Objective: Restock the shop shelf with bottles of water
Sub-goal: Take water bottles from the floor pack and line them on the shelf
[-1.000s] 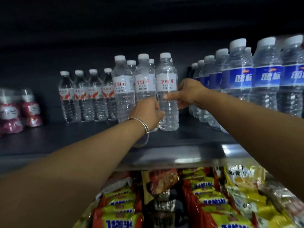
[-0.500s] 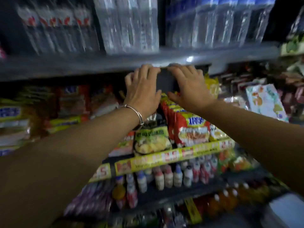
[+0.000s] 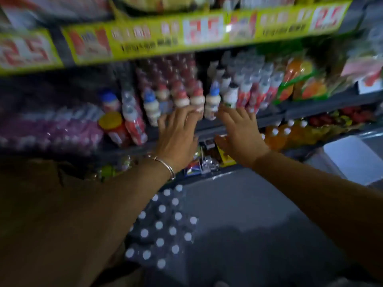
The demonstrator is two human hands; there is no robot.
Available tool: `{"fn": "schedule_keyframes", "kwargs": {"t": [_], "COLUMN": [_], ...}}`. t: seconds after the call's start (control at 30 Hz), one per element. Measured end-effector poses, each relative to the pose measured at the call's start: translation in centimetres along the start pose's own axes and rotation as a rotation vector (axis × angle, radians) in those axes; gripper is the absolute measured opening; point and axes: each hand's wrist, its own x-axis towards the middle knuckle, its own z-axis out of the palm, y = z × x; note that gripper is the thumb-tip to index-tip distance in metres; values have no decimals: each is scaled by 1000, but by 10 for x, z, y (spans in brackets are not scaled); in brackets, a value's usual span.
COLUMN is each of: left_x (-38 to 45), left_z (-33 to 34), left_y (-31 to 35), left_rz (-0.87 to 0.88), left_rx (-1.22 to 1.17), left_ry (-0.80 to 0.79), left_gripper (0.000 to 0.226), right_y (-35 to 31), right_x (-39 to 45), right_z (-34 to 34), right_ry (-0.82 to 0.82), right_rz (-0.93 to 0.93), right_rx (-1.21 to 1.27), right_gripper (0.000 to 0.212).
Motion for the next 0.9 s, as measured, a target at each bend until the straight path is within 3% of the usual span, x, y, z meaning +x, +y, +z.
{"fn": "schedule_keyframes", "kwargs": {"t": [0.17,0.3,0.53,0.7,0.9], "left_x": [-101,-177,-266,-296,-312], "left_z": [136,225,329,355,368], "left_y": [-24,-49,-85,-98,-105], "left_rz": [-64,-116,-220,-268,-243], "left_rx": [-60,-104,-186,-199,-180], "left_ry": [-127,-220,-326,-341,-337], "left_gripper": [52,50,44,40,35], "right_y": [6,-1,-24,-35,-38], "right_x": [-93,-158,-240,-275,-276], "right_z": [150,258,384,433,455], "right_ry": [-168,-354,-775,-869,-788], "right_rz": [56,73,173,319,460], "right_rx": [77,135,314,483,539], "right_gripper": [49,67,86,92,63]}}
